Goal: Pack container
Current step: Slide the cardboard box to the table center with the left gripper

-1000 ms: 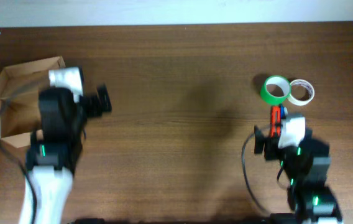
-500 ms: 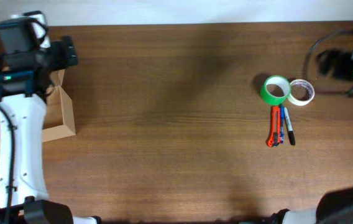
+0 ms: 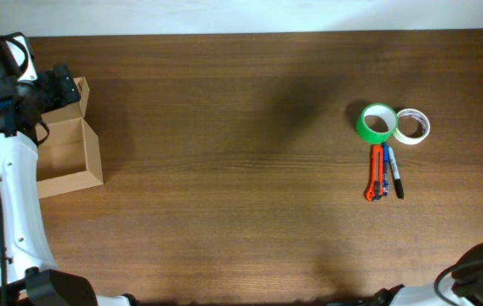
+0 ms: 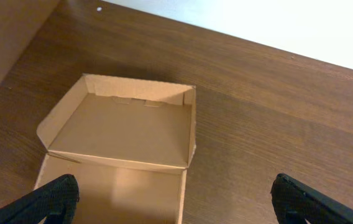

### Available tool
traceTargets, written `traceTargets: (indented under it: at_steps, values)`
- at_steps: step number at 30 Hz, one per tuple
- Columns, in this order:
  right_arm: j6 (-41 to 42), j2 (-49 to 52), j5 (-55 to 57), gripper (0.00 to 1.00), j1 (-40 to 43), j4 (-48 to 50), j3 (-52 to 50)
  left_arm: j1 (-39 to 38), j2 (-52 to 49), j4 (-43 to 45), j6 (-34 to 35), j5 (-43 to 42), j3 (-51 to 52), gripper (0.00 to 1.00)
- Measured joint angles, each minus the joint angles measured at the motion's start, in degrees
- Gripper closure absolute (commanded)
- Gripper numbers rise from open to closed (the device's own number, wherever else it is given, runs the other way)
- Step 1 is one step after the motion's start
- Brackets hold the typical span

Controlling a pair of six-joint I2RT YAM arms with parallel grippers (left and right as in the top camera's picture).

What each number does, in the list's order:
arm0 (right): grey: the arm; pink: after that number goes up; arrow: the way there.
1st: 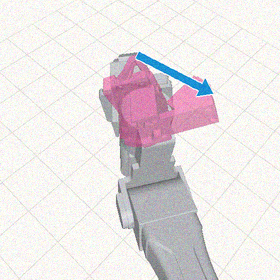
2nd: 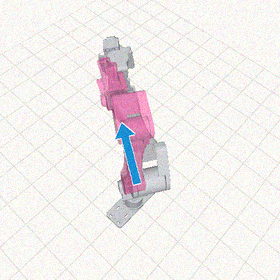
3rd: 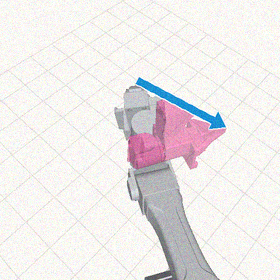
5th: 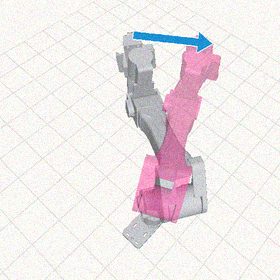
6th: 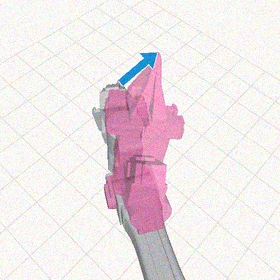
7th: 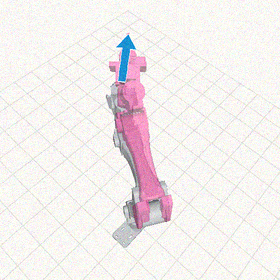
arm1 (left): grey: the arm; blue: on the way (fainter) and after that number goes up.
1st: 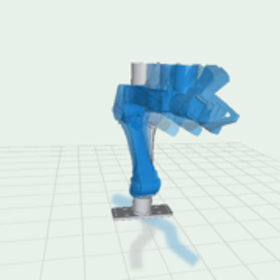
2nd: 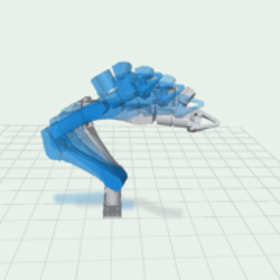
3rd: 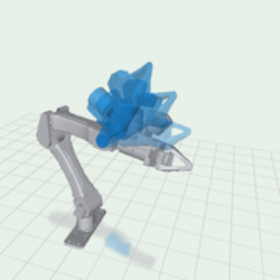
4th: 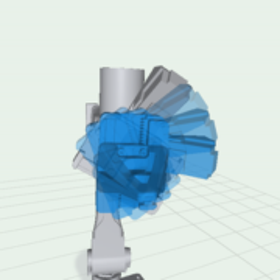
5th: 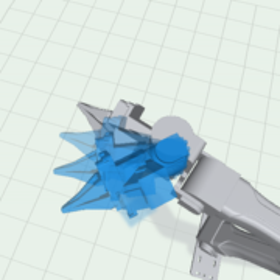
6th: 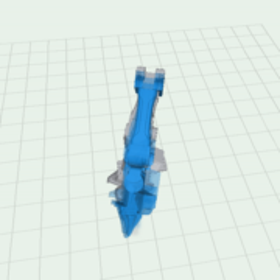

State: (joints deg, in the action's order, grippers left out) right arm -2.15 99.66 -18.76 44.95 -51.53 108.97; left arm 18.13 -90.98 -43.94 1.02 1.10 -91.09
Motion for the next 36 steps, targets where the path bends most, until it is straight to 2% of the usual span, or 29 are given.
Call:
traceTargets:
  at_steps: [1, 4, 8, 13, 16, 24, 25, 26, 28, 36]
  values:
    - [0.22, 0.94, 0.07, 0.01, 0.00, -1.11, 0.00, 0.00, 0.00, -0.26, 0.02, -0.44, 0.00, 0.28]
    - [0.46, 3.56, 0.59, 0.01, -0.04, -3.19, 0.00, 0.00, -0.15, -3.50, -0.50, -1.14, -0.04, 0.29]
    - [0.61, 6.45, 0.92, 0.01, -0.04, -3.82, 0.00, 0.00, -1.60, -12.37, -0.59, -1.60, -0.26, 0.31]
    - [0.66, 7.67, 1.16, 0.01, -0.04, -3.80, 0.00, 0.00, -7.78, -19.52, -0.61, -0.63, -0.33, 0.36]
    - [0.63, 7.67, 1.18, 0.01, -0.04, -3.80, 0.00, 0.00, -11.67, -20.63, -0.61, -0.11, -0.33, 0.41]
    - [0.70, 7.67, 1.18, 0.01, -0.04, -3.80, 0.00, 0.00, -20.81, -18.51, -0.59, 1.99, -0.33, 0.43]
    - [0.63, 7.67, 1.18, 0.01, -0.04, -3.82, 0.00, 0.00, -21.68, -18.16, -0.59, 2.16, -0.33, 0.47]
    - [0.63, 7.67, 1.18, 0.01, -0.04, -3.80, 0.00, 0.00, -22.38, -17.84, -0.59, 2.32, -0.33, 0.57]
    - [0.63, 7.67, 1.16, 0.01, -0.04, -3.82, 0.00, 0.00, -23.89, -17.49, -0.66, 2.38, -0.33, 0.98]
    - [0.63, 7.67, 1.18, 0.01, -0.04, -3.82, 0.00, -1.38, -25.77, -17.59, 1.64, 2.54, -0.42, 0.98]
